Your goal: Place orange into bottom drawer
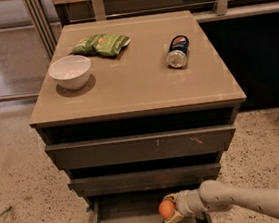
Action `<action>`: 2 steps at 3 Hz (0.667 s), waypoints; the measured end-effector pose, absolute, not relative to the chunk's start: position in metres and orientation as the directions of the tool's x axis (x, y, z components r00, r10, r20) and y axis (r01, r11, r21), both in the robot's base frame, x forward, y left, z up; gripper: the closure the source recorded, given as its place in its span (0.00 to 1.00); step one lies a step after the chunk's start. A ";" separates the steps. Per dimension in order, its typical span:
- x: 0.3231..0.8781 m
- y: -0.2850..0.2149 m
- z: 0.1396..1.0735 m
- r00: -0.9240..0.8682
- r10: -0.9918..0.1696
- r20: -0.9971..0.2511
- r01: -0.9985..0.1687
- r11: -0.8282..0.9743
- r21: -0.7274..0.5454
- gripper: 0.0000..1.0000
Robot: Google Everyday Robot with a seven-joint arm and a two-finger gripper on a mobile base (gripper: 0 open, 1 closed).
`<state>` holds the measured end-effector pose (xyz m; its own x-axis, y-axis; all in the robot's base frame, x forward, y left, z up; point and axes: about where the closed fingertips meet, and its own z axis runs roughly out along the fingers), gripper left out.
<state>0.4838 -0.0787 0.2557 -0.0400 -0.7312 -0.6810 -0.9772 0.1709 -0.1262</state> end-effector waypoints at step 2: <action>0.491 -0.072 0.237 -0.010 -0.707 -0.708 -0.969 0.180 -0.167 1.00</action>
Offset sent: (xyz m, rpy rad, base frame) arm 0.0078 0.0067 -0.0349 0.0489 -0.0753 -0.0096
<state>0.4913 -0.0721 0.2371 -0.0098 -0.7065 -0.7076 -0.9694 0.1803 -0.1666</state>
